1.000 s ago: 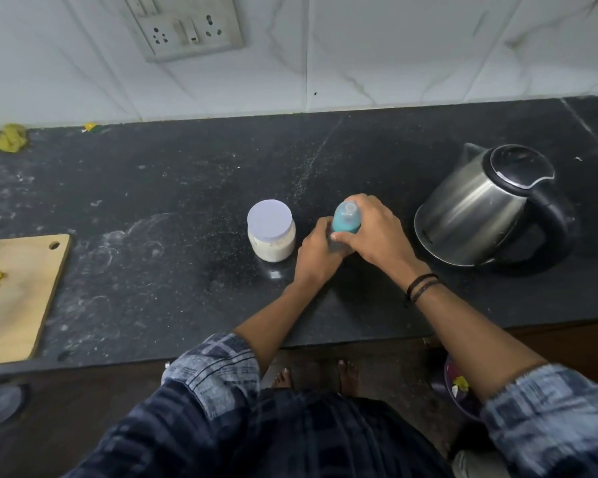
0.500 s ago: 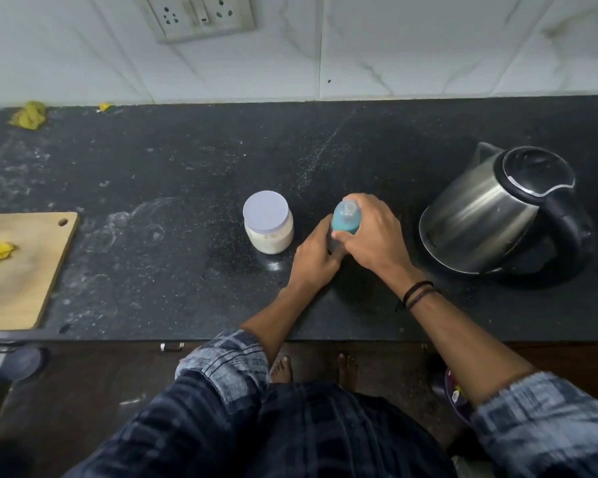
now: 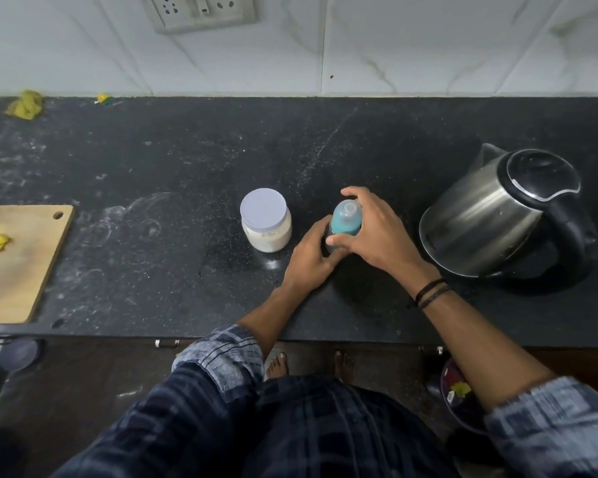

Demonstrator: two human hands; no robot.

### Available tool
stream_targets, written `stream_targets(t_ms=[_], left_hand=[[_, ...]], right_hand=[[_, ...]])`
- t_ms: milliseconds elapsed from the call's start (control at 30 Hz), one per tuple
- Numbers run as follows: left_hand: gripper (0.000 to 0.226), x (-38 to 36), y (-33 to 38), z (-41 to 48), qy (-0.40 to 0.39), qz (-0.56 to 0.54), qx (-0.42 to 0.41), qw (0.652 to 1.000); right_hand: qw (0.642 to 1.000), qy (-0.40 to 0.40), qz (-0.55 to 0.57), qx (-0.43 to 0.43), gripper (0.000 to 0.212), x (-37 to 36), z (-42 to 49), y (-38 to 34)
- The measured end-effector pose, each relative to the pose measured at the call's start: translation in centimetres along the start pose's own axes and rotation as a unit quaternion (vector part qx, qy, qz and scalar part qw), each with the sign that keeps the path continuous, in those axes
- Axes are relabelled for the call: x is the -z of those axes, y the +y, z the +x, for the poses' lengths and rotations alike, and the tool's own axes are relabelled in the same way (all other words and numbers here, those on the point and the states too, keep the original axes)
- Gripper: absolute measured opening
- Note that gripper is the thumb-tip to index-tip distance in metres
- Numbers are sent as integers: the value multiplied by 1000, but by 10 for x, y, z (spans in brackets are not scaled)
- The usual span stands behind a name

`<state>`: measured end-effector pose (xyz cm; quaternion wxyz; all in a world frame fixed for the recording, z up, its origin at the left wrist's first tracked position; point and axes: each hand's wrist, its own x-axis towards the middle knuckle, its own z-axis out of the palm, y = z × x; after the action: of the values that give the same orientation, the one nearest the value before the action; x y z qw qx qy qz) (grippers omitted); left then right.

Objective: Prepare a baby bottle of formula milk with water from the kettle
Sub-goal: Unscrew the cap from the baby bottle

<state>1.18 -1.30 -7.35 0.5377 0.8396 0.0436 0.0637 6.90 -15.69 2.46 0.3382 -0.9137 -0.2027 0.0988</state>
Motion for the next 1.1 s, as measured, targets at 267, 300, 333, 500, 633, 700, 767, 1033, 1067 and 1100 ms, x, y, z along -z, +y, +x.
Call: stream_targets(t_ms=[267, 300, 333, 500, 633, 700, 767, 1033, 1067, 1100], left_hand=[[63, 1, -3, 2, -5, 10, -16, 1000], [64, 1, -3, 1, -5, 9, -16, 1000], [65, 1, -3, 1, -5, 8, -16, 1000], [65, 1, -4, 2, -2, 8, -19, 1000], [65, 0, -7, 4, -3, 18, -21, 1000], [67, 0, -8, 4, -5, 15, -20, 1000], [66, 0, -7, 4, -3, 11, -19, 1000], [70, 0, -6, 3, -6, 10, -15, 1000], [69, 0, -6, 3, -7, 13, -16, 1000], [69, 0, -6, 3, -7, 14, -15, 1000]], right_hand=[[999, 22, 13, 24, 77, -6, -2, 2], [999, 2, 21, 24, 80, -2, -1, 3], [999, -15, 24, 24, 83, 1, 0, 3], [1000, 12, 3, 20, 83, 1, -1, -3], [999, 39, 14, 35, 73, -2, -6, -2], [999, 5, 32, 33, 76, 1, -5, -2], [999, -20, 37, 27, 82, 5, -3, -2], [1000, 18, 18, 9, 79, 5, -4, -5], [1000, 10, 20, 8, 80, 6, -4, -5], [1000, -1, 25, 5, 82, 7, -3, -5]])
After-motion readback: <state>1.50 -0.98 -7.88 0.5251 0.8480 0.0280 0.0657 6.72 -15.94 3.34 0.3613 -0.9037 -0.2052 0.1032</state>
